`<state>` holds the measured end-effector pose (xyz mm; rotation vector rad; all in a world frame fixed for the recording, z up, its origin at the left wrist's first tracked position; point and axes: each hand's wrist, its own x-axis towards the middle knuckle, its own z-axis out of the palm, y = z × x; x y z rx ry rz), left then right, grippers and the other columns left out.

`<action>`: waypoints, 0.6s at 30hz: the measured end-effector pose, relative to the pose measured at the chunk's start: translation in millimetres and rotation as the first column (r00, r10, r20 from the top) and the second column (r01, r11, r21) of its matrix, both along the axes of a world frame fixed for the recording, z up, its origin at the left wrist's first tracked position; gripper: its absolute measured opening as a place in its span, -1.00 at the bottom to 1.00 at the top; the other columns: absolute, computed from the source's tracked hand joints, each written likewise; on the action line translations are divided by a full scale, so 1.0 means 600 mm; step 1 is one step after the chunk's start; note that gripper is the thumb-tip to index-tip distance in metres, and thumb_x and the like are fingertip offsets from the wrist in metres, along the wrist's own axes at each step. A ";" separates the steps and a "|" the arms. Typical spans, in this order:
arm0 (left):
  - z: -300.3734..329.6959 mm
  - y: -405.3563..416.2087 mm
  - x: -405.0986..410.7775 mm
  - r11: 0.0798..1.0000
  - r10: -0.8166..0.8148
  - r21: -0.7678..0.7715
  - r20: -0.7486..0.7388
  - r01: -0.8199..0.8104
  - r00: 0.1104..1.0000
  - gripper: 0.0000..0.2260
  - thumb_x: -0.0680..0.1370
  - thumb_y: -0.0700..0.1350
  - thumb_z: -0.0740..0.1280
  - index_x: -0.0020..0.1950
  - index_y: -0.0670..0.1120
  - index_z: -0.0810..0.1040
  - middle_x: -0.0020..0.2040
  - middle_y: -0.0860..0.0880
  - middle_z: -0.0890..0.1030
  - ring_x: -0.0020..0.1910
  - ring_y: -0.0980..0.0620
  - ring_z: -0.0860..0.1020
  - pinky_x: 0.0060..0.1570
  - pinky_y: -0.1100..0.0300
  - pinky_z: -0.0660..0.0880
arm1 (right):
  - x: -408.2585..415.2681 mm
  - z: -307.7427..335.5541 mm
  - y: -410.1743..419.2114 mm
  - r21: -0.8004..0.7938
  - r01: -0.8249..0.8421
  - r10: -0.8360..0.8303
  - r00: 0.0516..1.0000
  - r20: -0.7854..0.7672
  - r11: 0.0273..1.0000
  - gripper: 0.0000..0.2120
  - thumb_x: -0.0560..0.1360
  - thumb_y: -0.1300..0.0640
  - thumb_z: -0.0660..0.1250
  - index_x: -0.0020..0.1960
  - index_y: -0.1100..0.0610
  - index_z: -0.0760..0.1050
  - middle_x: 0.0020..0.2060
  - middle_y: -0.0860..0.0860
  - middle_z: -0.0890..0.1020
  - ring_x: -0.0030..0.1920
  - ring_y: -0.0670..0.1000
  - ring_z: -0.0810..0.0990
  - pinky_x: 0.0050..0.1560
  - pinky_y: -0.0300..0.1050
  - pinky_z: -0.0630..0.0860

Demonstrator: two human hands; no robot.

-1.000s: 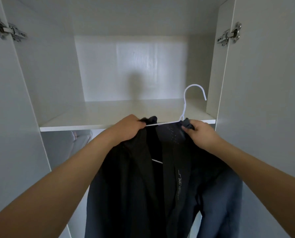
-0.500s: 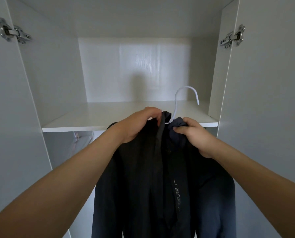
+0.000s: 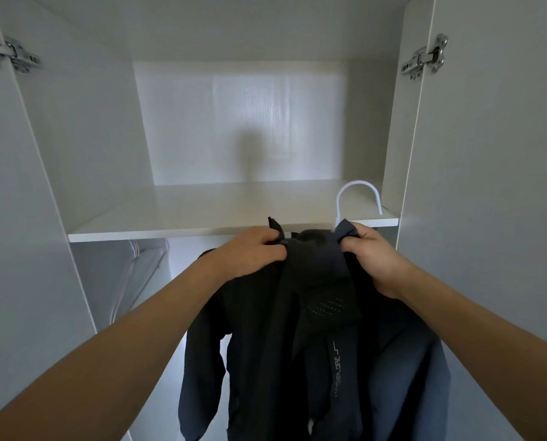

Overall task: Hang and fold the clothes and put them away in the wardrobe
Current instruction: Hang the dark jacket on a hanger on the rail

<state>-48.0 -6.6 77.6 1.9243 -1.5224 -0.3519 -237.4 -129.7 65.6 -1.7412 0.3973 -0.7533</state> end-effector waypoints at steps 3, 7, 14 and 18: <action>-0.021 -0.004 0.006 0.999 0.000 -0.039 -0.004 0.000 1.000 -0.80 0.54 -0.06 0.28 -0.02 -0.17 0.60 -0.04 -0.17 0.63 -0.01 -0.12 0.58 0.07 -0.03 0.47 | -0.005 -0.018 -0.005 -0.133 -0.004 -0.004 0.998 -0.061 0.991 -0.71 0.50 0.42 0.20 -0.20 0.09 0.53 -0.15 0.05 0.57 -0.10 0.02 0.57 -0.05 -0.18 0.48; -0.058 -0.004 0.015 0.997 0.013 -0.074 -0.044 -0.017 0.999 -0.87 0.58 -0.16 0.28 0.01 -0.16 0.60 -0.07 -0.13 0.64 -0.04 -0.10 0.59 0.04 0.05 0.47 | 0.000 -0.062 -0.003 -0.246 0.036 -0.078 0.984 -0.161 0.969 -0.84 0.55 0.30 0.21 0.05 0.10 0.49 0.00 0.11 0.59 0.07 0.08 0.56 0.16 -0.05 0.46; -0.124 -0.016 -0.015 0.999 -0.046 0.026 -0.052 0.047 0.998 -0.87 0.60 -0.12 0.26 -0.03 -0.15 0.57 -0.16 -0.06 0.60 -0.19 0.07 0.53 -0.13 0.19 0.43 | -0.006 -0.116 -0.003 -0.125 0.150 -0.173 0.964 -0.203 0.981 -0.73 0.56 -0.01 0.24 0.25 -0.02 0.40 0.12 0.02 0.53 0.14 -0.01 0.51 0.28 0.02 0.44; -0.140 -0.015 -0.018 0.987 -0.062 0.149 -0.015 0.063 0.998 -0.84 0.60 -0.09 0.26 -0.07 -0.16 0.53 -0.21 -0.04 0.54 -0.25 0.08 0.49 -0.22 0.23 0.39 | -0.014 -0.121 0.006 -0.317 0.093 -0.197 0.928 -0.315 0.944 -0.61 0.39 -0.13 0.45 0.10 0.08 0.52 -0.09 -0.09 0.55 0.00 -0.06 0.57 -0.03 -0.28 0.51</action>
